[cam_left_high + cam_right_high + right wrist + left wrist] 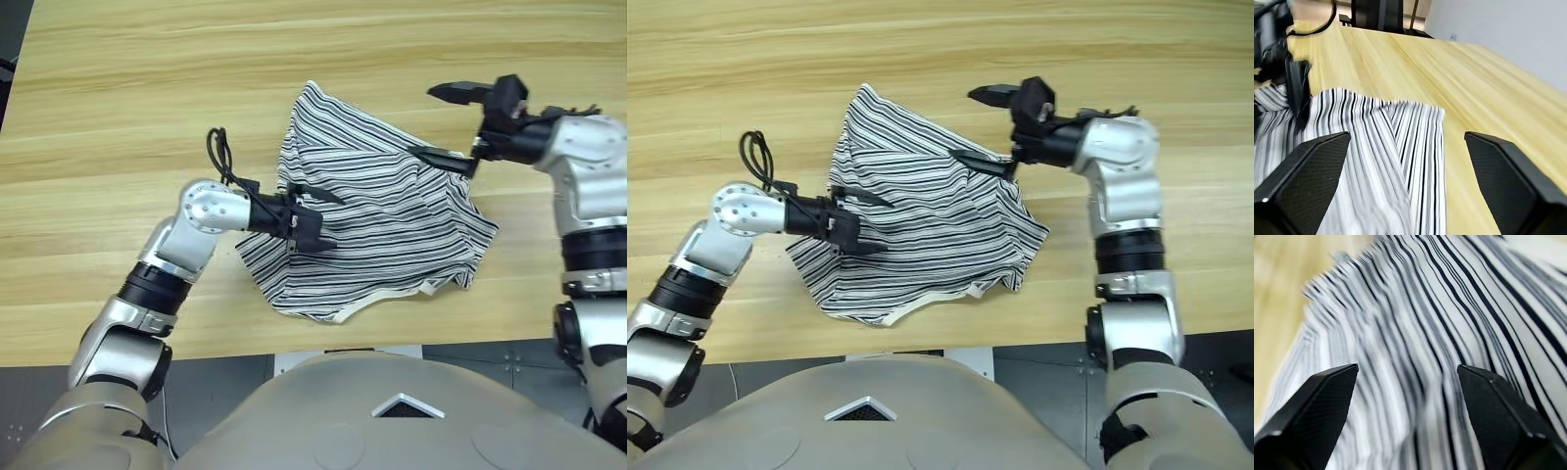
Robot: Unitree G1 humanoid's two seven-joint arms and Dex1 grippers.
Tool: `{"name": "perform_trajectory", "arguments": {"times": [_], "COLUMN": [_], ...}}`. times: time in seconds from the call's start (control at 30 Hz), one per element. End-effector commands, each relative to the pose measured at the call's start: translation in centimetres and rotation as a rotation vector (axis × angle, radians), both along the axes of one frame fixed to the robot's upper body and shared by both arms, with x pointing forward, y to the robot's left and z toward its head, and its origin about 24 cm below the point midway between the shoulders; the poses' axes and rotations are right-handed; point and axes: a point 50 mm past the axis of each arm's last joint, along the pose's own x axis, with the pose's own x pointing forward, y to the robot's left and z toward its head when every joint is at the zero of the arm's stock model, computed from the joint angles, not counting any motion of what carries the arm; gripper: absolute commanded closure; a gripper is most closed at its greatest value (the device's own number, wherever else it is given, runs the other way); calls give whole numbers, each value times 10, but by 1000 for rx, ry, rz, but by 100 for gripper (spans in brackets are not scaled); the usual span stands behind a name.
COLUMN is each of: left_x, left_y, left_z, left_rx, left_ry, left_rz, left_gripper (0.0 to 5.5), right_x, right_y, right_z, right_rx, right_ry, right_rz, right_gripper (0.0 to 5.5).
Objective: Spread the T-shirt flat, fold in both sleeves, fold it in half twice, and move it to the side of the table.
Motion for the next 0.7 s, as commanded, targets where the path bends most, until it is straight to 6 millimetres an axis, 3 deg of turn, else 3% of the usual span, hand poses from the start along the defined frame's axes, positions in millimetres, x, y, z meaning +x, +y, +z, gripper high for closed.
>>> {"name": "perform_trajectory", "arguments": {"times": [0.03,0.2,0.43,0.7], "left_x": [2,-19,-40,-59], "left_y": [2,14,27,28], "left_z": [-17,-39,-52,-60], "left_rx": [47,87,107,99], "left_ry": [-16,29,82,131], "left_rz": [2,-6,29,60], "left_gripper": [173,173,173,173], "right_x": [26,40,41,53], "right_y": [26,51,43,44], "right_z": [-8,-40,-64,-56], "right_rx": [-64,-261,-501,-629], "right_ry": [-70,-54,-30,-68], "right_rz": [-64,-136,-208,-287], "right_gripper": [119,119,119,119]}}
